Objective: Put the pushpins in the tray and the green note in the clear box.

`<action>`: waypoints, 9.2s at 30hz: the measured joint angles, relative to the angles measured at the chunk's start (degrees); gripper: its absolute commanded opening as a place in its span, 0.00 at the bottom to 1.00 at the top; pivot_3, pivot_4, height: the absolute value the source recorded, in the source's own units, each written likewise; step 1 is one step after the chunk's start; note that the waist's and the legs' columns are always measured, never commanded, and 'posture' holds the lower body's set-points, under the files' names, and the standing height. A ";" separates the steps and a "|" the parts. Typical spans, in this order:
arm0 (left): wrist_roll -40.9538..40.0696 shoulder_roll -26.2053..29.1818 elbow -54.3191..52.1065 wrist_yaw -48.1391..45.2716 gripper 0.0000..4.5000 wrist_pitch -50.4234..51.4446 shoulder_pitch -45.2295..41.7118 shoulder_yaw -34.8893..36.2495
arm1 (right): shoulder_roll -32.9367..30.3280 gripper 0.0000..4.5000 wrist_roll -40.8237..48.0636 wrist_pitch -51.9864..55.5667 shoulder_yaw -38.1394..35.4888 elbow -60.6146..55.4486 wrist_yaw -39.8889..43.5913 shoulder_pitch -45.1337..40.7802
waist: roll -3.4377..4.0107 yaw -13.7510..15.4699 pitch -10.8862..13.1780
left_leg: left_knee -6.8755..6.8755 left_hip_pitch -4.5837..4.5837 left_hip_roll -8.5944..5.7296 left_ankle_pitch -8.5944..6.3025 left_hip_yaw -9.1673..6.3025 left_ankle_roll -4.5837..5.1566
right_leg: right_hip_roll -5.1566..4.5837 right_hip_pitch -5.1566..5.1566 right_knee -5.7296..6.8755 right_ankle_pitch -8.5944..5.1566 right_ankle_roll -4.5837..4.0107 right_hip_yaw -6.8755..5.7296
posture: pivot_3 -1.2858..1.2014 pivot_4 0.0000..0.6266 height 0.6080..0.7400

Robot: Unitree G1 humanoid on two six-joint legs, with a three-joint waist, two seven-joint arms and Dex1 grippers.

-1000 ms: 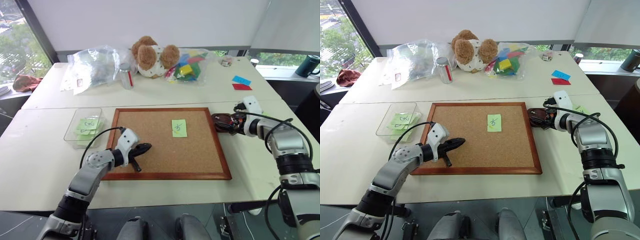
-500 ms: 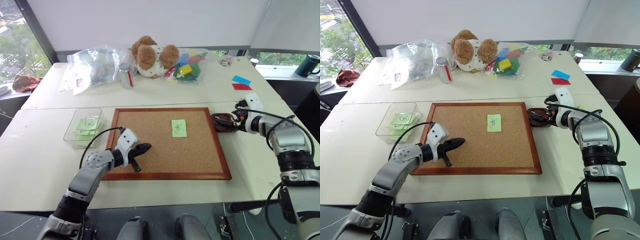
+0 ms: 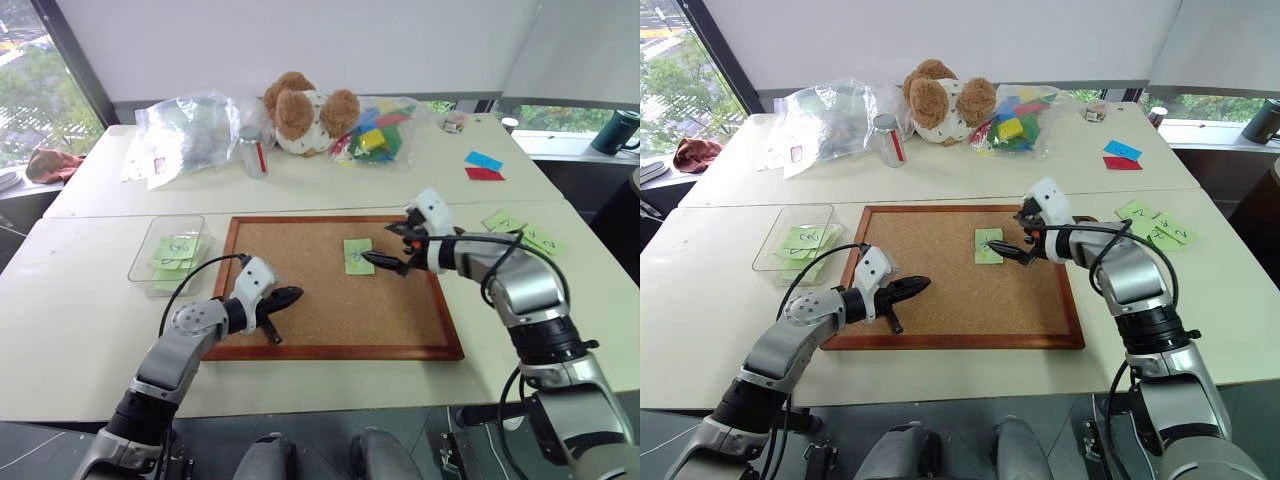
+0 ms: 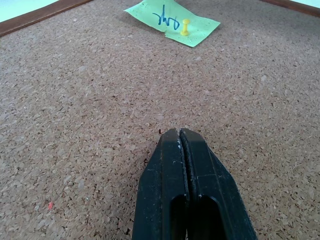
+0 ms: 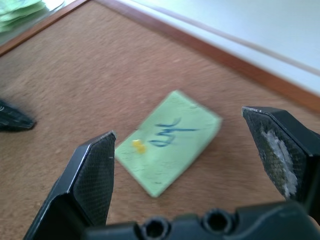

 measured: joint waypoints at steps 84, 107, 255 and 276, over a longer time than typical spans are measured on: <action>-0.01 -0.35 -0.08 -0.19 0.00 0.85 0.43 0.19 | -9.92 0.52 -4.34 -11.89 -9.31 30.68 -3.20 -3.47 | 0.01 0.10 0.00 | -0.02 0.02 -0.01 -0.01 0.01 0.01 | -0.03 0.06 -0.04 0.00 0.00 -0.02 | 0.52 0.24 1.00; -0.02 -0.36 0.02 -0.20 0.00 0.79 0.53 0.20 | -10.78 0.85 -3.45 -8.43 -9.39 23.72 0.39 -4.67 | 0.03 0.12 0.00 | -0.02 0.02 -0.01 -0.01 0.00 0.01 | -0.03 0.06 -0.04 0.00 0.00 -0.01 | 0.52 0.24 1.00; 10.48 -4.16 51.02 -38.87 0.73 -33.23 -38.06 -2.60 | 2.90 0.00 -22.11 -21.16 13.98 -4.21 2.43 4.45 | -0.17 -0.03 0.11 | 0.20 -0.25 -0.03 0.01 -0.02 0.00 | 0.22 -0.24 0.10 0.00 0.01 -0.06 | 0.52 0.24 1.00; 13.11 -7.96 55.75 -39.35 0.54 -33.92 -38.57 -2.68 | 2.97 0.00 -21.93 -17.40 14.11 -11.44 5.40 4.11 | -0.18 0.05 0.11 | 0.21 -0.26 -0.03 0.02 -0.01 0.00 | 0.22 -0.24 0.11 0.00 0.01 -0.07 | 0.52 0.24 1.00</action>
